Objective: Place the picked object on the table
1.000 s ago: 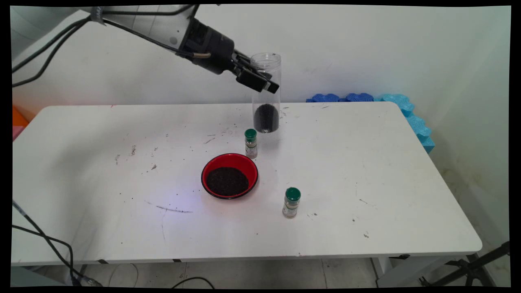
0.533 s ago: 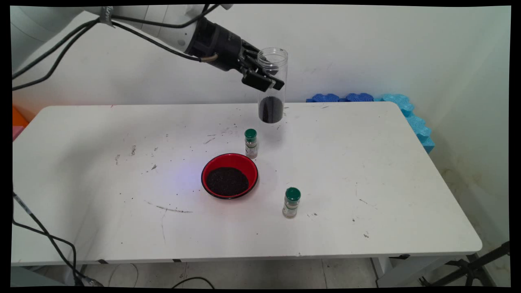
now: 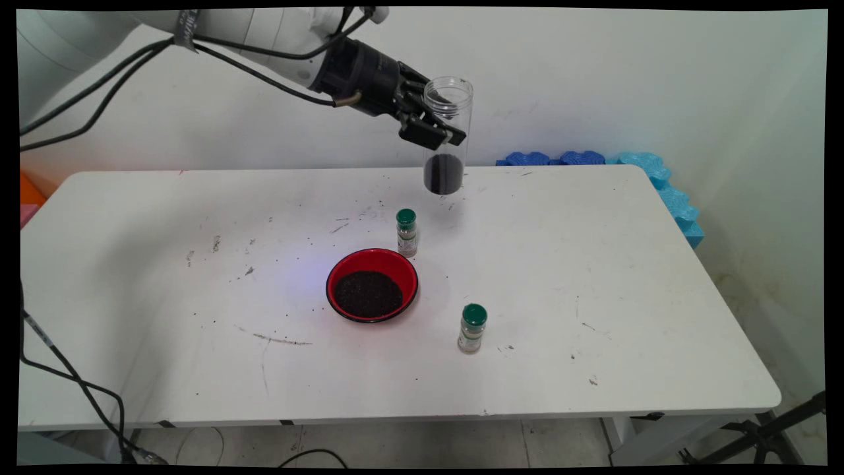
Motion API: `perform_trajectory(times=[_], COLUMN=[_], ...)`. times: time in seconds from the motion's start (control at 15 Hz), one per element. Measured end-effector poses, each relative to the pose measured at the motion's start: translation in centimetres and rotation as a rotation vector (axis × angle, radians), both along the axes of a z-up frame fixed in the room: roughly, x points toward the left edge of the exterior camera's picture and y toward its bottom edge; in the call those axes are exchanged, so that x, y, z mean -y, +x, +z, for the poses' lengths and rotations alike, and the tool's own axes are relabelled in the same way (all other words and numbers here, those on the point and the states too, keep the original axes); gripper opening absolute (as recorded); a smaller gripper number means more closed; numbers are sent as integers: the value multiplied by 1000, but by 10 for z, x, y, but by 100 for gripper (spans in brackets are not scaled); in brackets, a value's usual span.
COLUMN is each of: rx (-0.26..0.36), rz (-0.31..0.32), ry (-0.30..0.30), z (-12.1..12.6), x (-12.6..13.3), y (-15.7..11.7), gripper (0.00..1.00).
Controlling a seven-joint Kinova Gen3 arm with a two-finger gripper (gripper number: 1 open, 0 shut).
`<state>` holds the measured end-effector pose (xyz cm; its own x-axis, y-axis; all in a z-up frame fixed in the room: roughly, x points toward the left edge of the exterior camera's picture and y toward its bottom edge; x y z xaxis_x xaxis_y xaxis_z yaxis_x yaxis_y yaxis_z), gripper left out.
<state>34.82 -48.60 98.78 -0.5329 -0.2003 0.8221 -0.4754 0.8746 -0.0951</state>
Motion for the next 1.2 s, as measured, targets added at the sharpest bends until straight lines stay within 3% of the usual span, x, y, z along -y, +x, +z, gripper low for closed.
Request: perform_trajectory(times=[0.53, 1.2], rx=[-19, -8], rz=[34, 75], ry=[36, 100], z=[-19, -88], x=[-2, -4], y=[-14, -34], gripper=[0, 0])
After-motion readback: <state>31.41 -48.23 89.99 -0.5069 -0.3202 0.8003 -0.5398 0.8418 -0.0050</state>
